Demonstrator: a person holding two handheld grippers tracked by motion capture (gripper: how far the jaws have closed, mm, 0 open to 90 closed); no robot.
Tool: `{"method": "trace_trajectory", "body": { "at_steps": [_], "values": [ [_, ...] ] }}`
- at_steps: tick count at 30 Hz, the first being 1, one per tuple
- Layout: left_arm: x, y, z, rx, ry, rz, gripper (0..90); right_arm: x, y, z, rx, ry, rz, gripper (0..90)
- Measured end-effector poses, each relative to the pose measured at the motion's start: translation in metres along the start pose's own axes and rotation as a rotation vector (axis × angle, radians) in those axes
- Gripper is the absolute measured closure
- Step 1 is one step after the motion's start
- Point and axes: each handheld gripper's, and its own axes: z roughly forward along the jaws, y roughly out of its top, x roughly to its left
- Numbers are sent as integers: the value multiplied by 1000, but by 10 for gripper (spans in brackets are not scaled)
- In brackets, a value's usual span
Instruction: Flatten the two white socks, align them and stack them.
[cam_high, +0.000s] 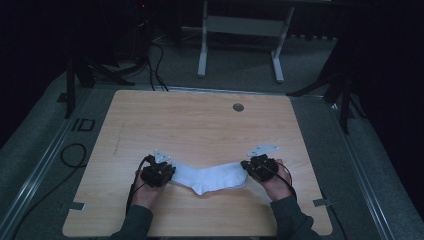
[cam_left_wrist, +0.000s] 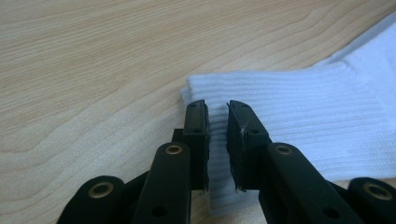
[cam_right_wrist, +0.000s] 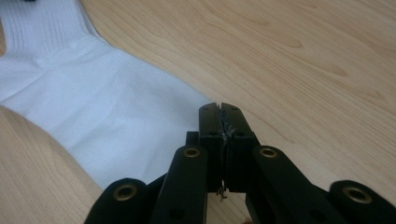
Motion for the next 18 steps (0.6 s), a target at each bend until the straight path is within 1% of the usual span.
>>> {"method": "trace_trajectory", "body": {
  "at_steps": [5,11,16,18],
  "values": [
    [0,0,0,0,-4,-4,784,-3,1,-6,-16,-4,6,880],
    [0,0,0,0,-3,-4,785,-4,3,-10,-37,2,14,880],
    [0,0,0,-1,-4,-6,785,-5,4,-8,-44,2,21,880],
    [0,0,0,-1,-5,-7,785,-6,2,-5,-39,-2,27,879]
  ]
}}
